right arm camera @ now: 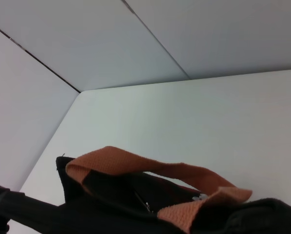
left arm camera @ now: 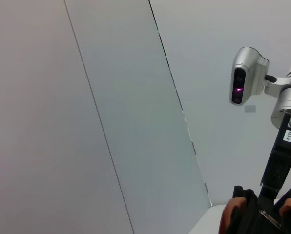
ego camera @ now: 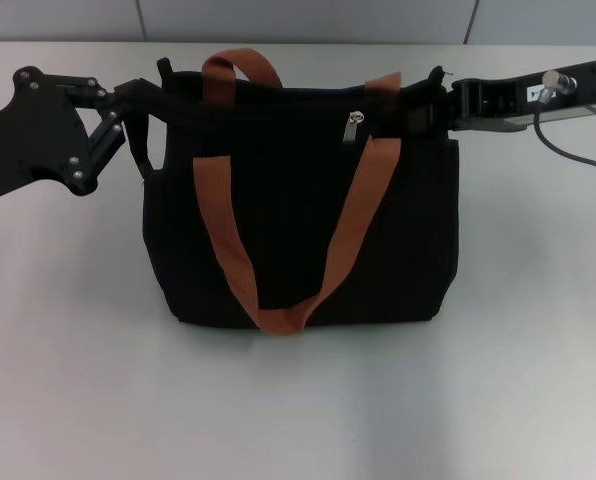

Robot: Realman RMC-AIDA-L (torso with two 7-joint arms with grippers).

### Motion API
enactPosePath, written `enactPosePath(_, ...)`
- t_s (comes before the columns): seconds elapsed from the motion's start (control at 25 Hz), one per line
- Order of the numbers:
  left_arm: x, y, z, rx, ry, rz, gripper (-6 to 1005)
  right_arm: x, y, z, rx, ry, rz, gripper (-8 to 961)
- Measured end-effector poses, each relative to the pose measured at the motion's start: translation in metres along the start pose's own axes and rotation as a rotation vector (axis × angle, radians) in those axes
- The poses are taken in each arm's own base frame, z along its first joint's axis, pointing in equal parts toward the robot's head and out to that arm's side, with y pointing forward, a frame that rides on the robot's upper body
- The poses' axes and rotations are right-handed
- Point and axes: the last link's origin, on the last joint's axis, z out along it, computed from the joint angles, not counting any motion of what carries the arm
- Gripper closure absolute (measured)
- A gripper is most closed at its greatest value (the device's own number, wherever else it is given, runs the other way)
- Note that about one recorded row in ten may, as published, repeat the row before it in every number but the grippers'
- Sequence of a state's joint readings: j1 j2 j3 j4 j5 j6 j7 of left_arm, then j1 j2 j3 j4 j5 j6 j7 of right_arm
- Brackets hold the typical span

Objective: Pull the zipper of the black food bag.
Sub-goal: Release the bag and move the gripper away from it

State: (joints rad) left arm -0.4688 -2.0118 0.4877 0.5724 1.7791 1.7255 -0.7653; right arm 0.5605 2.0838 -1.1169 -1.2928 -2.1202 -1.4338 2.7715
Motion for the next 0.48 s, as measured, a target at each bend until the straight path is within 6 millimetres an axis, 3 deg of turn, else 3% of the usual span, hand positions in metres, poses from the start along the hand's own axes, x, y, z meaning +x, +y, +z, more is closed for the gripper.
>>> enactPosePath(0.24,0.0,0.0,0.0,-0.001,0.0,-0.006,976,-0.001,0.004,-0.004,-0.035,-0.013,-0.031,932)
enactPosePath(0.48,0.0,0.0,0.0,-0.003,0.001,-0.007,976,-0.001,0.006,-0.024,-0.216,-0.136,-0.093,920)
